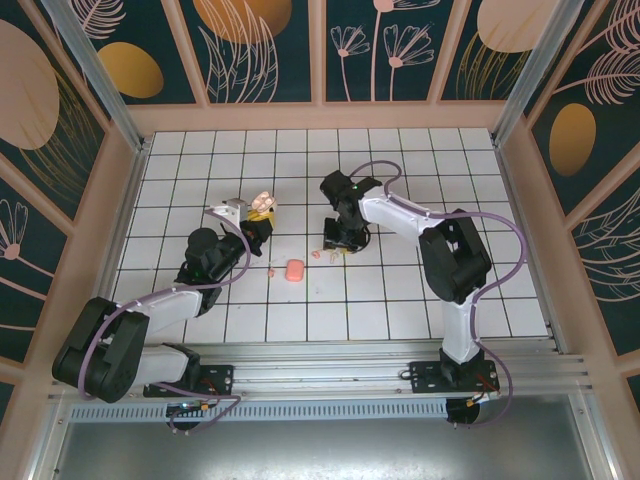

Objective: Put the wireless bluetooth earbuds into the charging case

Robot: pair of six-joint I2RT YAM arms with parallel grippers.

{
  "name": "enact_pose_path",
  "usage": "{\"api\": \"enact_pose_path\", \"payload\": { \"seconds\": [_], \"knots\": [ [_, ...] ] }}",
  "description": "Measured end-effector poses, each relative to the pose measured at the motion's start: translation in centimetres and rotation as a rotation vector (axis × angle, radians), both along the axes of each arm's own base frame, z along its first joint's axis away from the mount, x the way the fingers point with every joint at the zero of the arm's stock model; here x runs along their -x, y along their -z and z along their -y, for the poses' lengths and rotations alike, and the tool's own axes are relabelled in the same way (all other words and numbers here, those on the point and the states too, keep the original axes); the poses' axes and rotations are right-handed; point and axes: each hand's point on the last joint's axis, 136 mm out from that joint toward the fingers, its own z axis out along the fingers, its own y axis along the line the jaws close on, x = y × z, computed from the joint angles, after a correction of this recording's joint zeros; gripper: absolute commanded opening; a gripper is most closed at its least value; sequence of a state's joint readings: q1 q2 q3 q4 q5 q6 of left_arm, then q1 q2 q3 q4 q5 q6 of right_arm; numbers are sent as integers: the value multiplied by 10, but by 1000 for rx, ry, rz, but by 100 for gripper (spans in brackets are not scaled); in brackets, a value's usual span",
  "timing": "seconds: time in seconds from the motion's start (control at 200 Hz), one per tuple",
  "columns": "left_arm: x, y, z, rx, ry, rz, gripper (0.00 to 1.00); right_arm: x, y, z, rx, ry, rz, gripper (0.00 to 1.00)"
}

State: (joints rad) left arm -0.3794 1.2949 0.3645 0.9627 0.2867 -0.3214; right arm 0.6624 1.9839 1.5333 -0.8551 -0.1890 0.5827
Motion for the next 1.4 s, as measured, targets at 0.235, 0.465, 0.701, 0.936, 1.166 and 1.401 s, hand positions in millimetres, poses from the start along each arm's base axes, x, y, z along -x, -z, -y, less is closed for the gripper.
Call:
{"api": "enact_pose_path", "payload": {
  "seconds": [0.235, 0.465, 0.701, 0.936, 1.166, 1.401],
  "knots": [
    [0, 2, 0, -7, 0, -4, 16, -5, 12, -6, -8, 1, -27, 32],
    [0, 2, 0, -8, 1, -6, 16, -6, 27, -3, 6, 11, -57, 29],
    [-1, 2, 0, -10, 1, -9, 16, -5, 33, -2, 9, 11, -61, 27],
    [-1, 3, 1, -11, 1, -14, 16, -8, 43, -1, 14, 16, -68, 27],
    [-2, 5, 1, -13, 4, -20, 16, -7, 45, -1, 12, 17, -73, 25],
    [-2, 5, 2, -18, 9, -17, 15, -7, 46, 2, 3, 24, -77, 21]
  ]
}}
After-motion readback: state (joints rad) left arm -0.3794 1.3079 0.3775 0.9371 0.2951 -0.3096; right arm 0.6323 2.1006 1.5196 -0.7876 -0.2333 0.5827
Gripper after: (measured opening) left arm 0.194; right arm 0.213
